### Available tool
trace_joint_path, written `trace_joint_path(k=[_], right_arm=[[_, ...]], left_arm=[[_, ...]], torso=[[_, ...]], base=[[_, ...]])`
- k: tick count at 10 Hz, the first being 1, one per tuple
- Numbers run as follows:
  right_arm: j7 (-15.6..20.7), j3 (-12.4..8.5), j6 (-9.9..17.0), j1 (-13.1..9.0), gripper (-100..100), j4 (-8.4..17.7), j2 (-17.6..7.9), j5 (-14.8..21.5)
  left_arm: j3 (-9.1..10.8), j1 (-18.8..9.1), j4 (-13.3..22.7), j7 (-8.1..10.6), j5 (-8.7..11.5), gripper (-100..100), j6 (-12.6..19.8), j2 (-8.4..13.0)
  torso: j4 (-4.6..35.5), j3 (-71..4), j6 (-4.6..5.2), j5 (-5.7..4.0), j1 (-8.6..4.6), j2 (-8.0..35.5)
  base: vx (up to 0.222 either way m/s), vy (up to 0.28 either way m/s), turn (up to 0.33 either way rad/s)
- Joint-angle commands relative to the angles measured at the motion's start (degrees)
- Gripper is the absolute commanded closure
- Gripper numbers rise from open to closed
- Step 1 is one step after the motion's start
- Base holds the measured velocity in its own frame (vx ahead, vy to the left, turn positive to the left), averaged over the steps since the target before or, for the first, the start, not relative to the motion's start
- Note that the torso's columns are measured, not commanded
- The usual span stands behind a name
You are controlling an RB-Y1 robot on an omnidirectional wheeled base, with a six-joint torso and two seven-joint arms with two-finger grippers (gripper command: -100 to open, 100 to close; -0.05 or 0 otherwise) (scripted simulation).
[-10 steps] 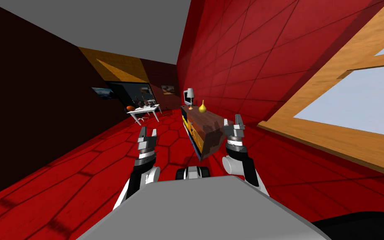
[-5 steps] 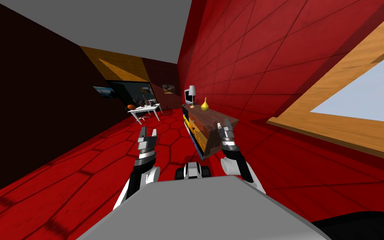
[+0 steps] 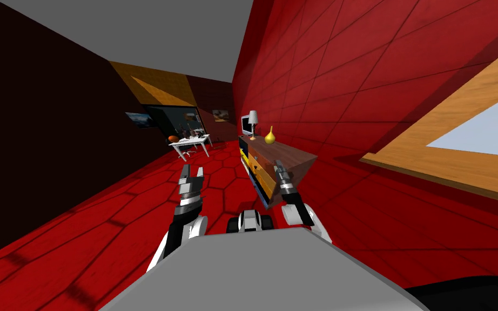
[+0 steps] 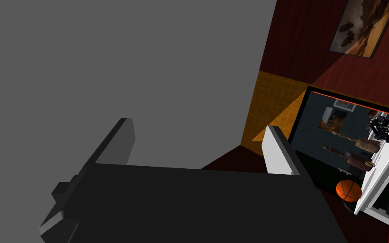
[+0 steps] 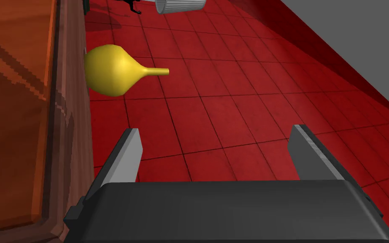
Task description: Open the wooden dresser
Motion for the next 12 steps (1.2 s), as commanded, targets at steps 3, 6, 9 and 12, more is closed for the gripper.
trace_joint_path(k=[3,6,9,12], right_arm=[[-0.19,2.23,6.74,0.18,-100,4.54,-2.00,4.75],[-0.10,3.27,10.05,-0.19,-100,6.90,-2.41,6.89],[0.10,5.38,15.52,-1.05,-100,11.03,-3.14,11.41],[0.21,6.45,18.60,-1.54,-100,14.42,-3.46,13.76]], left_arm=[[0.01,0.00,0.00,0.00,0.00,0,0.00,0.01],[0.01,0.00,0.00,0.00,0.00,0,0.00,0.01],[0.01,0.00,0.00,0.00,0.00,0,0.00,0.01],[0.01,0.00,0.00,0.00,0.00,0,0.00,0.01]], torso=[[0.04,0.07,0.02,-0.09,-0.36,0.13],[0.02,0.04,0.00,-0.03,-0.08,0.08],[0.00,-0.01,0.01,-0.05,-0.21,0.01],[0.02,0.05,0.01,-0.05,-0.17,0.09]], base=[[0.042,0.096,0.020],[0.039,0.092,0.015],[0.060,0.096,0.024],[0.049,0.093,0.017]])
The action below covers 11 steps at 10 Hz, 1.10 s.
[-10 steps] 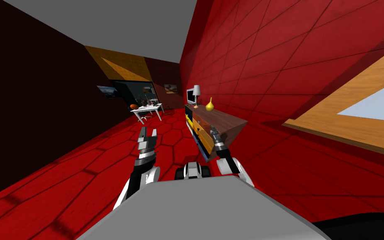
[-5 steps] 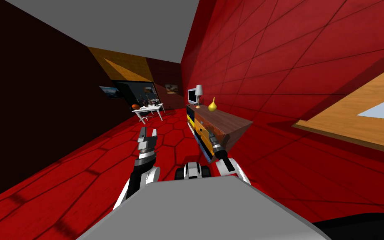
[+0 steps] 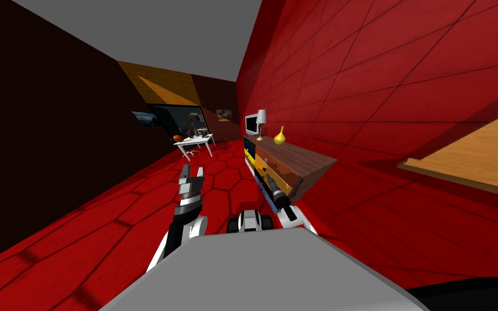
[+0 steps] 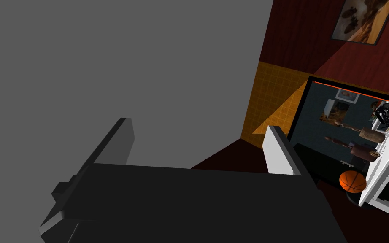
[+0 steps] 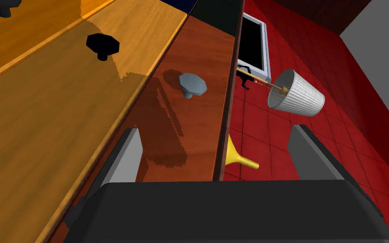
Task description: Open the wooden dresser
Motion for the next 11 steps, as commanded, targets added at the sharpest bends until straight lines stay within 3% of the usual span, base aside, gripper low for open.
trace_joint_path(k=[1,3,4,5,6,7,8,9,10,11], right_arm=[[0.38,1.95,3.73,-0.64,-100,3.88,-0.14,3.72],[0.38,1.95,5.14,-0.64,-100,3.90,-0.14,3.81],[0.52,3.01,7.45,-1.21,-100,6.53,-0.46,6.23],[0.52,3.01,8.13,-1.21,-100,6.53,-0.46,6.23],[0.66,4.04,10.34,-1.81,-100,8.96,-0.78,8.61],[0.66,4.04,11.14,-1.81,-100,9.17,-0.78,8.68],[0.82,5.05,13.28,-2.45,-100,11.73,-1.12,11.12],[0.82,5.05,14.14,-2.45,-100,11.82,-1.12,11.14],[0.98,6.02,16.26,-3.12,-100,14.45,-1.49,13.59],[0.98,6.02,17.12,-3.12,-100,14.46,-1.49,13.59]], left_arm=[[0.00,0.00,0.00,0.00,0.00,0,0.00,0.00],[0.00,0.00,0.00,0.00,0.00,0,0.00,0.00],[0.01,0.00,0.00,0.00,0.00,0,0.00,0.01],[0.00,0.00,0.00,0.00,0.00,0,0.00,0.00],[0.00,0.00,0.00,0.00,0.00,0,0.00,0.00],[0.00,0.00,0.00,0.00,0.00,0,0.00,0.00],[0.00,0.00,0.00,0.00,0.00,0,0.00,0.00],[0.00,0.01,0.00,0.00,0.00,0,0.00,0.00],[0.00,0.00,0.00,0.00,0.00,0,0.00,0.00],[0.00,0.00,0.00,0.00,0.00,0,0.00,0.00]], torso=[[0.00,-0.02,0.01,0.00,-0.05,-0.01],[-0.02,-0.05,0.01,0.01,-0.04,-0.04],[0.03,0.05,0.01,-0.02,-0.14,0.11],[0.02,0.05,-0.01,-0.01,-0.02,0.08],[0.00,0.00,0.01,0.02,0.02,0.01],[-0.03,-0.08,-0.01,0.03,0.10,-0.13],[-0.03,-0.08,0.01,0.03,0.06,-0.10],[-0.03,-0.06,-0.01,0.02,0.07,-0.10],[0.00,0.01,0.02,0.00,-0.07,0.04],[0.01,0.01,0.00,-0.02,-0.05,0.01]], base=[[0.082,0.091,0.029],[0.051,0.061,0.006],[0.033,0.061,0.031],[0.046,0.067,0.018],[0.079,0.087,0.025],[0.080,0.090,0.017],[0.089,0.107,0.029],[0.068,0.080,0.018],[0.080,0.081,0.029],[0.069,0.064,0.014]])
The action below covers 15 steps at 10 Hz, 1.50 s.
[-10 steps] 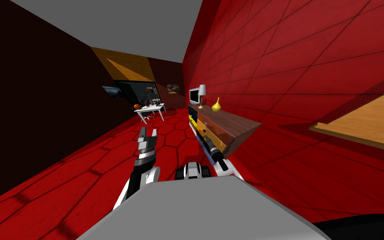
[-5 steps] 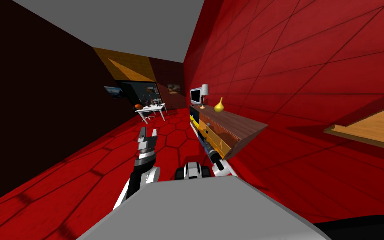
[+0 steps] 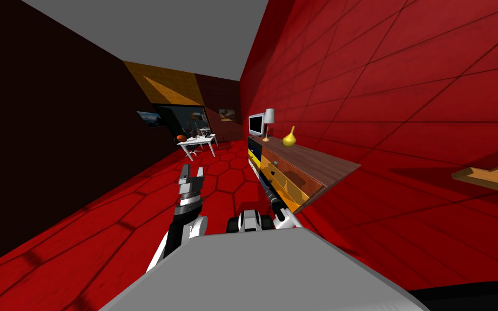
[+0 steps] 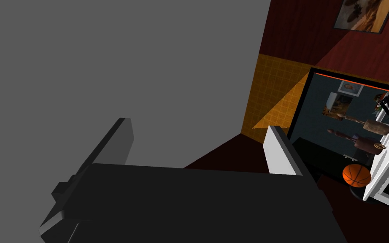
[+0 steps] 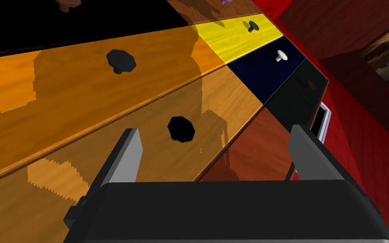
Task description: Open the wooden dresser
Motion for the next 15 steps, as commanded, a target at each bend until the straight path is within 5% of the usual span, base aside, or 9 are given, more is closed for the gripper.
trace_joint_path(k=[1,3,10,15], right_arm=[[0.36,1.60,4.29,-0.73,-100,3.54,-0.45,3.62],[0.36,1.60,5.37,-0.73,-100,3.54,-0.45,3.81],[1.12,4.94,16.40,-3.86,-100,13.71,-2.36,12.81],[1.54,6.34,21.94,-5.53,-100,18.44,-3.44,17.68]], left_arm=[[0.00,0.00,0.00,0.00,0.00,0,0.00,0.00],[0.00,0.00,0.00,0.00,0.00,0,0.00,0.00],[0.00,0.00,0.00,0.00,0.00,0,0.00,0.00],[0.00,0.00,0.00,0.00,0.00,0,0.00,0.00]], torso=[[0.00,0.00,0.01,0.01,-0.03,0.03],[0.00,-0.02,0.01,0.02,0.03,0.00],[-0.01,-0.03,0.01,0.01,0.00,-0.02],[-0.01,-0.02,0.01,0.02,0.04,-0.02]], base=[[0.074,0.065,0.034],[0.049,0.044,0.004],[0.079,0.051,0.023],[0.082,0.037,0.019]])
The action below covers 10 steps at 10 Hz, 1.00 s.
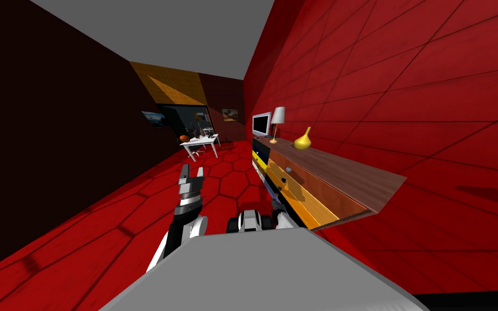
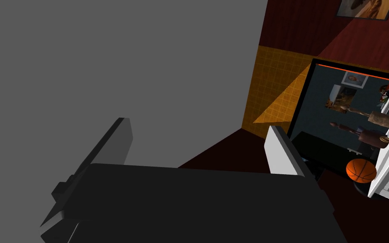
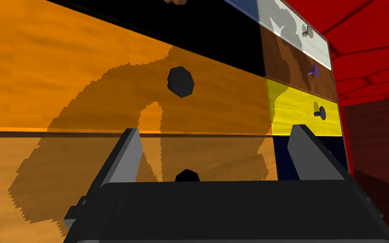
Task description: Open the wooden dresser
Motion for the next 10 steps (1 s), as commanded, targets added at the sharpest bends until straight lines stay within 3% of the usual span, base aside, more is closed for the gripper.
trace_joint_path(k=[1,2,3,4,9,10], right_arm=[[0.39,1.03,3.93,-1.06,-100,3.11,-0.81,3.24],[0.39,1.03,4.27,-1.06,-100,3.11,-0.81,3.24],[0.60,1.61,6.28,-1.90,-100,5.26,-1.37,5.26],[0.60,1.61,6.64,-1.90,-100,5.26,-1.37,5.26],[1.40,3.42,14.71,-5.08,-100,12.53,-3.55,12.36],[1.40,3.42,14.87,-5.08,-100,12.70,-3.55,12.36]], left_arm=[[0.00,0.00,0.00,0.00,0.00,0,0.00,0.00],[0.00,0.00,0.00,0.00,0.00,0,0.00,0.00],[0.00,0.00,0.00,0.00,0.00,0,0.00,0.00],[0.00,0.00,0.00,0.00,0.00,0,0.00,0.00],[0.00,0.00,0.00,0.00,0.00,0,0.00,0.00],[0.00,0.00,0.00,0.00,0.00,0,0.00,0.00]], torso=[[0.00,0.00,0.00,-0.01,-0.03,0.01],[-0.01,-0.02,-0.01,-0.01,-0.01,-0.03],[0.00,-0.01,0.00,0.00,0.00,0.00],[-0.01,-0.02,-0.01,0.00,0.00,-0.03],[0.01,0.02,0.00,0.00,-0.01,0.04],[-0.01,-0.03,0.00,-0.01,-0.03,-0.06]], base=[[0.088,0.025,0.026],[0.082,0.020,0.013],[0.091,0.018,0.025],[0.082,0.013,0.013],[0.109,0.014,0.024],[0.092,-0.007,0.011]])
